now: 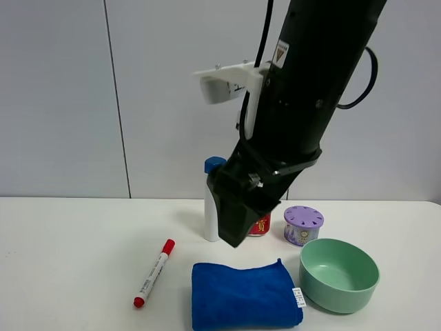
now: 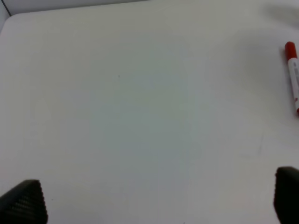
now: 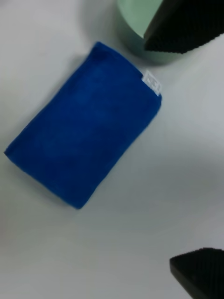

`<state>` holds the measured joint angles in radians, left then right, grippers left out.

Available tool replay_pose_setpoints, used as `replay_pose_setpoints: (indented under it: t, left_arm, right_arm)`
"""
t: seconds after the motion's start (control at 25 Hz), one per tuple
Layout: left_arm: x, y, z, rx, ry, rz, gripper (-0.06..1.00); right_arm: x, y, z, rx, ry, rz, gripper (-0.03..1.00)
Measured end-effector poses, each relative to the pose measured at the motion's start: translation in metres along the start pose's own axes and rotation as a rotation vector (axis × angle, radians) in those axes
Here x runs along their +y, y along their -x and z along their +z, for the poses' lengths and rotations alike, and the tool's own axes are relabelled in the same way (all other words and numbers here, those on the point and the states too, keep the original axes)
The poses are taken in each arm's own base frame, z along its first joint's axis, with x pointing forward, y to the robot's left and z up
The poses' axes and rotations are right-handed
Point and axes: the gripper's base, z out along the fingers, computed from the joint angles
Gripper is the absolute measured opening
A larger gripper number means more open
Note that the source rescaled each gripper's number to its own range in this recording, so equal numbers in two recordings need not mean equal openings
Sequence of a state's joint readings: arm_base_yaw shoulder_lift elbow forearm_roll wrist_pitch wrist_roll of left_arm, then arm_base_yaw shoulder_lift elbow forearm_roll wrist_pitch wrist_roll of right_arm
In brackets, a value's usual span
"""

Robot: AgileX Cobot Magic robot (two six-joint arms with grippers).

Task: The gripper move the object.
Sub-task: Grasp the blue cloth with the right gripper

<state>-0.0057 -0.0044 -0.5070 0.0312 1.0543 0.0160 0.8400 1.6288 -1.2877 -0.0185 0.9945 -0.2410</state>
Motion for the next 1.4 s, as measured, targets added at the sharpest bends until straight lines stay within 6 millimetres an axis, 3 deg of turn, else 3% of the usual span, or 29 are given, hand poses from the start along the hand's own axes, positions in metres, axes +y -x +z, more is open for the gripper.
replay_pose_setpoints:
  t: [0.28, 0.56, 0.8, 1.4]
  left_arm:
    - [0.0, 0.0, 0.0, 0.0, 0.0, 0.0, 1.0]
    - [0.0, 0.0, 0.0, 0.0, 0.0, 0.0, 1.0]
    - [0.0, 0.0, 0.0, 0.0, 0.0, 0.0, 1.0]
    - [0.0, 0.0, 0.0, 0.0, 0.0, 0.0, 1.0]
  right_arm:
    - [-0.012, 0.007, 0.033, 0.045, -0.105, -0.24, 0.97]
    - [-0.016, 0.005, 0.089, 0.188, -0.107, -0.305, 0.97]
    - [-0.015, 0.005, 0.124, 0.212, -0.088, -0.325, 0.97]
    - [-0.013, -0.005, 0.174, 0.298, -0.059, -0.393, 0.97]
